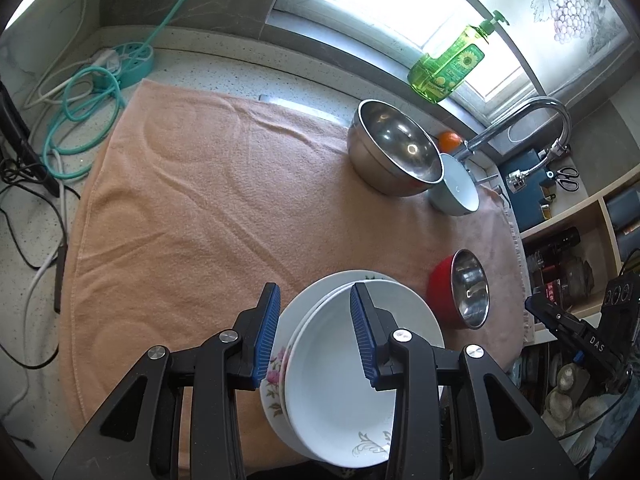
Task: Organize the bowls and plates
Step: 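Open both tools to release the white leaf-pattern plate, then move both open tools toward the steel bowl beside the pale blue bowl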
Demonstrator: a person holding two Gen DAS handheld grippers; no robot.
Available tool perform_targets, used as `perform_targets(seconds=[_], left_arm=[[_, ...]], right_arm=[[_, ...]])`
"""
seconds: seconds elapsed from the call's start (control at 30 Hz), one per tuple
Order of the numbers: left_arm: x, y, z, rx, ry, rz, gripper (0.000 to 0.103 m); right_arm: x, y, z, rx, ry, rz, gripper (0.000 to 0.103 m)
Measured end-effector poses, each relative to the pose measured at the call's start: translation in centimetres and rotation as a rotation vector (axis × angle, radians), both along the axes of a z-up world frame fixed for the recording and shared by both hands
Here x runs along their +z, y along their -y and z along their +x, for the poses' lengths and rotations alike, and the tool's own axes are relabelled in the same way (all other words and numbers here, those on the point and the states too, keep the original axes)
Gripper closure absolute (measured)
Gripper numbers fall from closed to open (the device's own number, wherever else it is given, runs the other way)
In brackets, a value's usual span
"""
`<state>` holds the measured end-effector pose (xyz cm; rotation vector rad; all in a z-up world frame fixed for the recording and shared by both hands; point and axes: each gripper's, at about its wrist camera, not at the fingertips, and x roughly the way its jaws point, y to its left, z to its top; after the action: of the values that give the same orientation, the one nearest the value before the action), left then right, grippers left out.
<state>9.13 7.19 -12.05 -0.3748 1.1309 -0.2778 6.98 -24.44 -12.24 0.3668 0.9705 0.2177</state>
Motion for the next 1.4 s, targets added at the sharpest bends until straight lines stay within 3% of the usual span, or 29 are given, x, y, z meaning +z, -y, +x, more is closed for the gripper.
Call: perform_targets(seconds=[0.6, 0.87, 1.07, 1.4], left_arm=[[2.9, 1.0, 6.2, -0.004, 0.062, 0.028, 0.070], [2.5, 2.1, 9.6, -0.023, 0.041, 0.030, 0.071], [1.9, 3.1, 11.7, -0.037, 0.034, 0.052, 0.071], [-0.1, 3.7, 14.9, -0.020, -0.001, 0.027, 0.073]], right_arm=[[4.4, -0.2, 8.0, 0.072, 0.021, 0.029, 0.068], [3.1, -0.6, 13.5, 0.057, -0.069, 0.115, 0.068], [2.3, -1.6, 17.0, 0.064, -0.096, 0.079, 0.068], [-0.2, -2.8, 21.9, 0.060, -0.133, 0.018, 0.074]])
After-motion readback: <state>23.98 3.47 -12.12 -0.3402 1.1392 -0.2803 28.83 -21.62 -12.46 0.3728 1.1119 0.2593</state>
